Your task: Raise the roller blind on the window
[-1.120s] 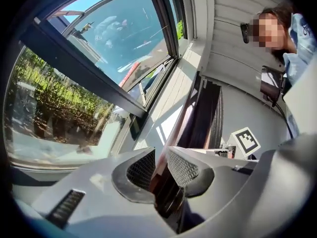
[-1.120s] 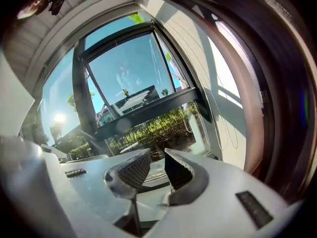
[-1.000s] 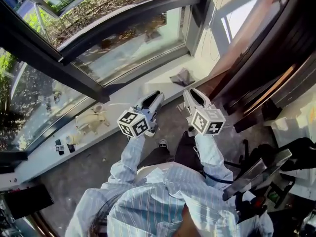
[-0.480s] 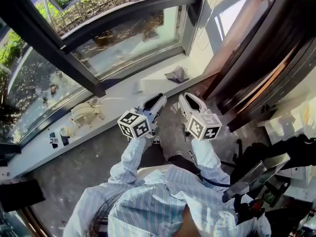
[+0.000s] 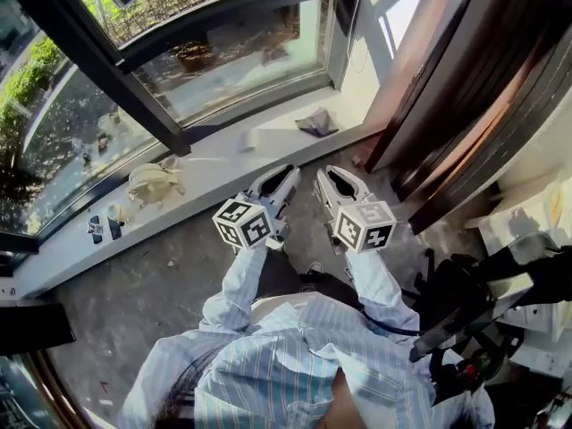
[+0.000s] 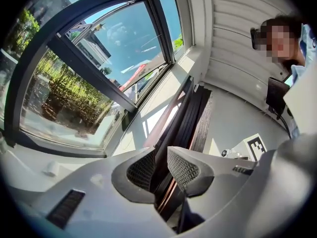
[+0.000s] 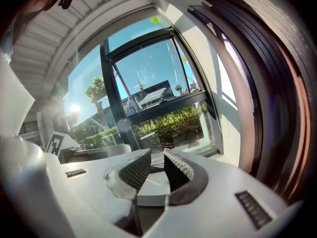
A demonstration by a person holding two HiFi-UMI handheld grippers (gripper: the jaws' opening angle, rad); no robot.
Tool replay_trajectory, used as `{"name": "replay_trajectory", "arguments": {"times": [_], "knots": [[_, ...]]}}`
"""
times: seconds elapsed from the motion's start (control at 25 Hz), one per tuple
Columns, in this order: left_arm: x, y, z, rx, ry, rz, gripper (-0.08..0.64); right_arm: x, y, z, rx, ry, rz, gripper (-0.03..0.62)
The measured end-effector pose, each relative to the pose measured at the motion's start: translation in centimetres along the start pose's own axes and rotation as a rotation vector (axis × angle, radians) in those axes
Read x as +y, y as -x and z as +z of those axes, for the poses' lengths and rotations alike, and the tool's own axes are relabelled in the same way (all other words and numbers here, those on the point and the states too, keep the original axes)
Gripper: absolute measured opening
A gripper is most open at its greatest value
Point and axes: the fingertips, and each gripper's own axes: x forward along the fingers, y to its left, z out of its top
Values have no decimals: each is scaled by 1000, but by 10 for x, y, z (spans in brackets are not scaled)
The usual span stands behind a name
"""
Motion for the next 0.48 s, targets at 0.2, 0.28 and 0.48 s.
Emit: {"name": "replay_trajectory", "arguments": {"times": [0.2,0.28,0.48], "knots": [[-18,5,-7,-10,0,20,78,1,20,0,-3,16,17,86],[-21,6,-9,-10,-1,26,78,2,23,1,-4,17,20,84],[-25,10,-12,-18,9,41,78,5,27,2,-3,16,27,83]]}}
